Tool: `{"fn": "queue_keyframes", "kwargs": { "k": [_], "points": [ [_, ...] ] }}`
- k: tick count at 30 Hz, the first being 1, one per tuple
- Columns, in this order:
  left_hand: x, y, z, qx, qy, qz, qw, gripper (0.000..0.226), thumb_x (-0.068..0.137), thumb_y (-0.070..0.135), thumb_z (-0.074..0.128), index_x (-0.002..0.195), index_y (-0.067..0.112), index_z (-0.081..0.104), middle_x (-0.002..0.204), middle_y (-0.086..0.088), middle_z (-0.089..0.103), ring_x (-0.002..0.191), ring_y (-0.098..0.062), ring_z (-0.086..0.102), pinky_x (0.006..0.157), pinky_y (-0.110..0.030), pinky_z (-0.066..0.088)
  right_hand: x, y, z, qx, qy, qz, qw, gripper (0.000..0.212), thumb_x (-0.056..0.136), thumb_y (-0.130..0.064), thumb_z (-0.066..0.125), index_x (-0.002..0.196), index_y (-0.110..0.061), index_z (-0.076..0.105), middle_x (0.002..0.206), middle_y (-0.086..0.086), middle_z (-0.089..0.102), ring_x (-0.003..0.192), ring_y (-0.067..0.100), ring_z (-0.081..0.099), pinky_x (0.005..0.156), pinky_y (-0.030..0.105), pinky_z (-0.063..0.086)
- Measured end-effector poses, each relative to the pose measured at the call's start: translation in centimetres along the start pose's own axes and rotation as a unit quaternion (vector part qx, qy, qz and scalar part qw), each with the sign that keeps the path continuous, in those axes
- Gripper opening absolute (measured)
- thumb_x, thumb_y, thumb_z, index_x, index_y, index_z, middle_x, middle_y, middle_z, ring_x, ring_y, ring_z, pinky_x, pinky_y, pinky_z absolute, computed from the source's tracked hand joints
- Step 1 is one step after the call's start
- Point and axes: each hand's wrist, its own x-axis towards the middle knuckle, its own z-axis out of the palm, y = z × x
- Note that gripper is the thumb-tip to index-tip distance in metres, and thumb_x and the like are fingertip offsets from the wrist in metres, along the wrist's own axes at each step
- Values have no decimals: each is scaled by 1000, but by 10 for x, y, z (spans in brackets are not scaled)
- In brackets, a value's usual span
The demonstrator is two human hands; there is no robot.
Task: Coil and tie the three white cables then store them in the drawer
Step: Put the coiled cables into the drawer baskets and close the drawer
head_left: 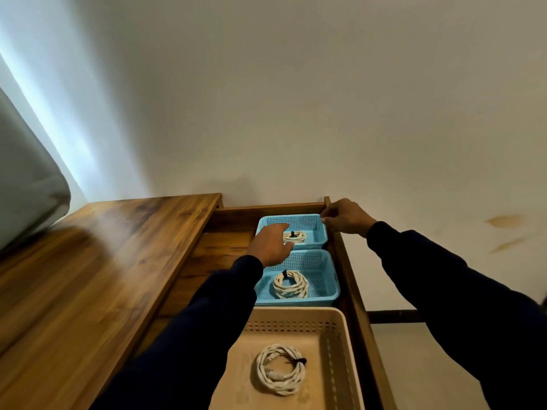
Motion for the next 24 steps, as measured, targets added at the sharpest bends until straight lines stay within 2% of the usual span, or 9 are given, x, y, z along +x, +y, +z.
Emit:
{"fn": "queue_keyframes", "kwargs": {
  "k": [4, 8, 10, 12, 14, 16, 20, 24],
  "points": [
    [-18, 43, 15, -1, -11, 29, 1000, 61, 96, 38, 63, 148, 13, 44, 151, -8, 49, 139, -26, 43, 113, -38, 36, -35, 20, -21, 30, -40, 43, 998, 19, 91, -8, 66, 107, -4, 74, 96, 12, 74, 91, 26, 72, 86, 38, 60],
    [-34, 93, 40, -2, -50, 63, 997, 72, 88, 54, 68, 145, 16, 48, 144, -7, 54, 133, -26, 50, 104, -37, 42, -69, 46, -26, 14, -82, 68, 994, 30, 90, 1, 60, 119, -4, 69, 113, 12, 72, 101, 23, 71, 92, 38, 58],
    [-40, 113, 55, 38, -68, 73, 994, 84, 82, 68, 65, 148, 21, 45, 145, -5, 52, 133, -25, 49, 106, -40, 45, -84, 55, -25, 30, -112, 80, 990, 40, 90, 5, 60, 128, -5, 64, 125, 9, 67, 110, 22, 66, 97, 38, 56],
    [-44, 125, 67, 122, -80, 81, 986, 91, 77, 78, 60, 148, 24, 44, 151, -5, 45, 139, -26, 41, 111, -47, 39, -96, 63, -20, 75, -130, 93, 984, 46, 91, 8, 59, 135, -6, 59, 133, 8, 62, 117, 23, 63, 97, 37, 56],
    [-47, 130, 75, 184, -97, 77, 975, 86, 77, 72, 63, 146, 23, 48, 159, -5, 34, 146, -26, 30, 116, -52, 30, -105, 70, -16, 120, -141, 99, 978, 50, 93, 11, 53, 140, -7, 55, 141, 8, 57, 118, 23, 62, 93, 34, 57],
    [-50, 131, 76, 202, -96, 68, 972, 74, 79, 58, 67, 143, 23, 51, 161, -4, 29, 147, -25, 25, 117, -54, 26, -111, 73, -9, 152, -151, 96, 972, 53, 96, 11, 45, 143, -10, 52, 146, 7, 53, 118, 23, 63, 94, 37, 56],
    [-52, 129, 77, 170, -96, 57, 979, 60, 81, 46, 66, 136, 25, 57, 155, -1, 36, 144, -24, 30, 115, -54, 28, -114, 72, 7, 182, -158, 81, 967, 56, 98, 11, 40, 147, -15, 49, 146, 6, 53, 121, 26, 60, 102, 47, 52],
    [-52, 122, 77, 142, -96, 43, 984, 54, 82, 42, 66, 133, 26, 59, 160, 2, 29, 146, -23, 27, 116, -55, 27, -108, 71, 12, 160, -176, 68, 969, 55, 100, 8, 41, 146, -20, 50, 148, 3, 52, 124, 25, 58, 103, 46, 51]
  ]
}}
